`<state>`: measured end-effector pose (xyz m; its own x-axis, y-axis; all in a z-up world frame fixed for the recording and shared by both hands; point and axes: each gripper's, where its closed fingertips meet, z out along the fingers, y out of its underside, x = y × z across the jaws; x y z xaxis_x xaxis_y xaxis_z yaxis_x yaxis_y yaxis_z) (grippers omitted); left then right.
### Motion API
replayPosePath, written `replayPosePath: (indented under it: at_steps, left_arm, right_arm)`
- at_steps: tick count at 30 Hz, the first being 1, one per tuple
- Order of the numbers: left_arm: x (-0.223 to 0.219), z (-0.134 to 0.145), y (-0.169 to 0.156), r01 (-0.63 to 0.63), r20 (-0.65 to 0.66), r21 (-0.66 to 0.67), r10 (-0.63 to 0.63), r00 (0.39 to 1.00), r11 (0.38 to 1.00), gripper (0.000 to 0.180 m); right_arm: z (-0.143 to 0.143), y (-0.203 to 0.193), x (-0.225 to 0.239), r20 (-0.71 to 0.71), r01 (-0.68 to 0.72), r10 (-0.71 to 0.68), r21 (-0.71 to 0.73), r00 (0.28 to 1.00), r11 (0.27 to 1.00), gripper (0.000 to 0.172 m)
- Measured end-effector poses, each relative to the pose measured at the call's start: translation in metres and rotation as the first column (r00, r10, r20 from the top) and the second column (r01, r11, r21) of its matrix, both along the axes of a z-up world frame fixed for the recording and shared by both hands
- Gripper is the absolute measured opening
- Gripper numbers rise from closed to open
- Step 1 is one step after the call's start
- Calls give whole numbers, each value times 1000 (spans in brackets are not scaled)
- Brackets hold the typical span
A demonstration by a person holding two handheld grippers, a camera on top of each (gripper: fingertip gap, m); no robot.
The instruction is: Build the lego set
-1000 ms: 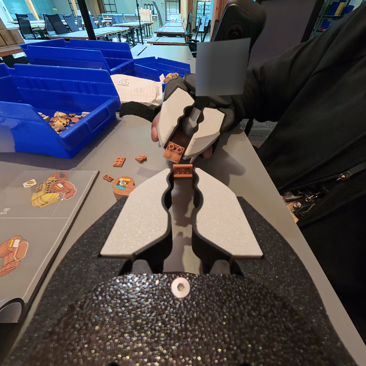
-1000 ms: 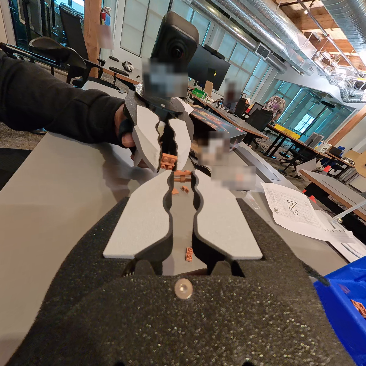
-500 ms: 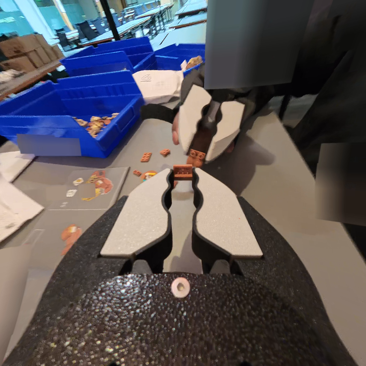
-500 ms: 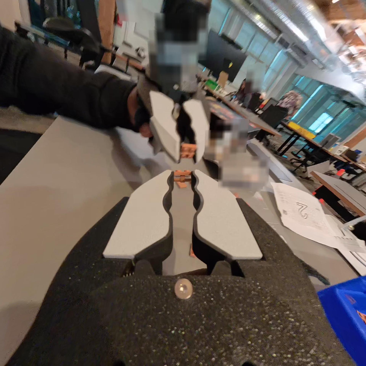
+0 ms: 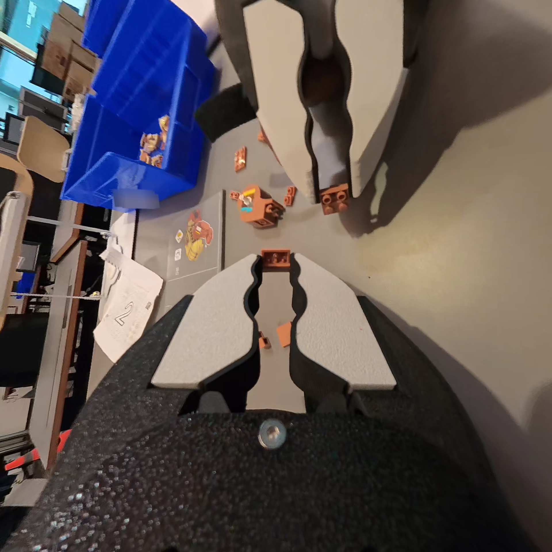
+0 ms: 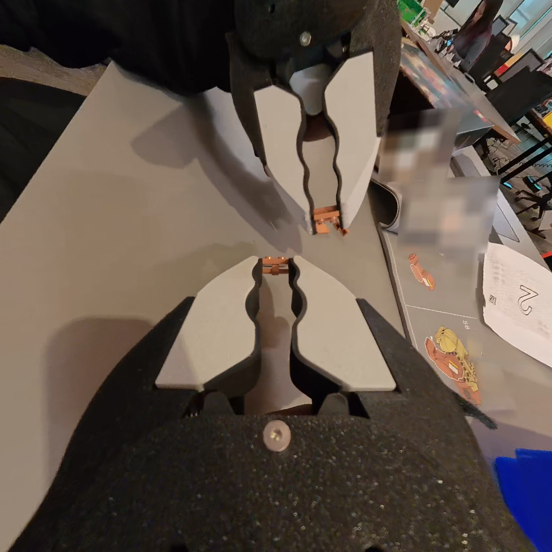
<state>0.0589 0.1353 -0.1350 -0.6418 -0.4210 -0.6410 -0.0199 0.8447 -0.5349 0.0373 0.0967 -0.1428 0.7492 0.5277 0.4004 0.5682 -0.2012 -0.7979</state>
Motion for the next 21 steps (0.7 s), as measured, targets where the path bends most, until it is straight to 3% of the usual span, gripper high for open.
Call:
replayPosePath:
  at_steps: [5, 11, 15, 17, 21]
  left_arm:
    - [-4, -6, -4, 27, -44, -17, -27, 999, 1000, 17]
    - [-8, -12, -9, 38, -110, -72, -46, 993, 997, 17]
    - [-12, -14, -10, 31, -167, -118, -51, 985, 992, 17]
    - [-16, -12, -15, 33, -212, -200, -76, 974, 979, 17]
    - [-30, 3, -28, 23, -337, -473, -205, 919, 881, 17]
  right_arm:
    - [-19, -1, 3, 142, 16, -6, -74, 990, 997, 17]
    - [-18, -3, 9, 149, 12, -1, -75, 989, 997, 17]
    - [-16, -6, 14, 212, -30, 39, -44, 977, 999, 31]
    - [-12, -7, 14, 242, -53, 54, -14, 969, 999, 38]
    - [15, -7, 1, 254, -134, 94, 145, 963, 980, 33]
